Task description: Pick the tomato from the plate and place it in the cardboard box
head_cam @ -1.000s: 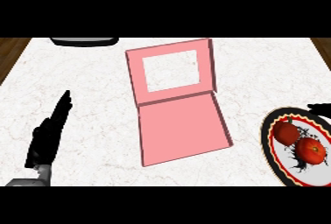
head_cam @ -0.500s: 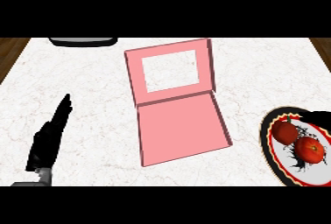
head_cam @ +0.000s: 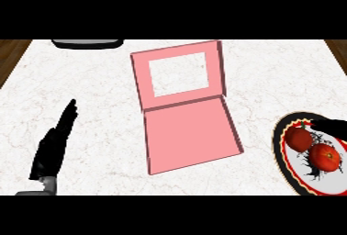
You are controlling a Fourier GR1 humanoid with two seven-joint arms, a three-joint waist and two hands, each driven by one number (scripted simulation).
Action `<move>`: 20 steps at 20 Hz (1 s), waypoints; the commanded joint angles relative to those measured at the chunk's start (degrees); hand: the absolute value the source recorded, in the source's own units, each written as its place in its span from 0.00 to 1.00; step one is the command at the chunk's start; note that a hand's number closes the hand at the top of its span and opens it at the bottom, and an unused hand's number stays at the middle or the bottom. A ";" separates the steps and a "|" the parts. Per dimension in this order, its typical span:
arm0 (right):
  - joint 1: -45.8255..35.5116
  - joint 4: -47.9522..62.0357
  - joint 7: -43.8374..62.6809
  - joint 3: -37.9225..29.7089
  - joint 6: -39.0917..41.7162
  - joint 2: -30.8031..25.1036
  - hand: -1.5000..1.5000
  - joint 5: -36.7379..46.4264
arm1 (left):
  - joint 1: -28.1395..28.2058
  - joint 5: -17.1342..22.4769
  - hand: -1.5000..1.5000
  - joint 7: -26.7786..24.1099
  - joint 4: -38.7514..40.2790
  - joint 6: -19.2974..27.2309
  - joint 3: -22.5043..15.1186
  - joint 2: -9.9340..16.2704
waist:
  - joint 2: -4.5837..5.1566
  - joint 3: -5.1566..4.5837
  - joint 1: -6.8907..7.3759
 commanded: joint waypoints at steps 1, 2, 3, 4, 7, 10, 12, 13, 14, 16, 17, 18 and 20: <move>1.58 1.48 -3.28 -1.90 -0.88 0.70 0.00 3.24 | -1.27 2.31 0.50 0.26 1.07 -3.81 4.23 2.31 | -0.02 -0.02 -0.11; 1.85 1.84 -4.45 -2.66 -1.43 2.28 0.00 3.12 | -0.62 -0.50 0.50 -1.16 1.32 -1.06 1.66 -1.05 | -0.02 -0.02 -0.12; 1.03 1.90 -4.69 -3.18 0.85 1.40 0.00 2.97 | -0.04 -2.41 0.50 0.60 -0.15 0.67 -0.21 -2.80 | -0.02 -0.02 -0.08; -0.35 0.05 -0.45 -2.08 2.49 4.32 0.00 3.27 | 0.68 0.18 0.50 0.32 -1.19 -2.54 2.65 0.09 | -0.03 -0.02 0.06; -0.01 4.77 -4.43 -2.59 -1.52 4.44 0.00 5.96 | -2.27 1.82 0.50 4.48 -3.11 -4.68 5.14 1.94 | -0.01 0.00 0.08; 2.71 -0.59 -3.12 -4.74 -0.03 5.82 0.00 6.18 | 0.17 -1.78 0.50 2.71 -2.99 -2.00 2.95 -1.94 | -0.06 -0.02 -0.15; -2.02 4.21 -3.67 -3.78 1.87 6.87 0.00 7.65 | -1.17 -2.09 0.50 -0.42 1.99 -2.12 3.65 -2.48 | 0.03 -0.02 0.03; -3.23 9.09 -5.49 -4.13 -0.50 7.72 0.00 8.57 | -1.82 -1.84 0.50 4.21 -2.63 -2.91 3.23 -1.99 | 0.04 0.00 0.19; 0.06 -1.59 1.08 -3.85 3.08 8.69 0.00 7.55 | -1.78 -0.29 0.50 1.02 -0.28 -5.12 5.76 0.00 | -0.05 -0.04 -0.16; 0.91 1.04 -3.85 -5.53 1.42 7.48 0.00 8.26 | -0.39 -3.82 0.50 -0.70 0.95 -2.23 3.09 -3.46 | -0.02 -0.03 -0.15; -1.72 -0.79 0.20 -5.33 6.57 7.30 0.00 7.03 | -0.62 -4.33 0.50 -2.55 3.12 -1.30 3.03 -4.09 | -0.01 -0.04 -0.12; 0.86 2.49 -2.19 -3.70 -0.45 9.58 0.00 10.52 | 2.82 -4.02 0.50 -1.08 -2.02 -1.40 2.69 -4.36 | -0.03 -0.01 0.07; 2.81 3.82 -3.93 -3.33 -3.25 10.63 0.00 11.50 | 0.63 -2.62 0.50 -2.59 1.53 -3.78 4.93 -2.55 | 0.00 -0.02 -0.13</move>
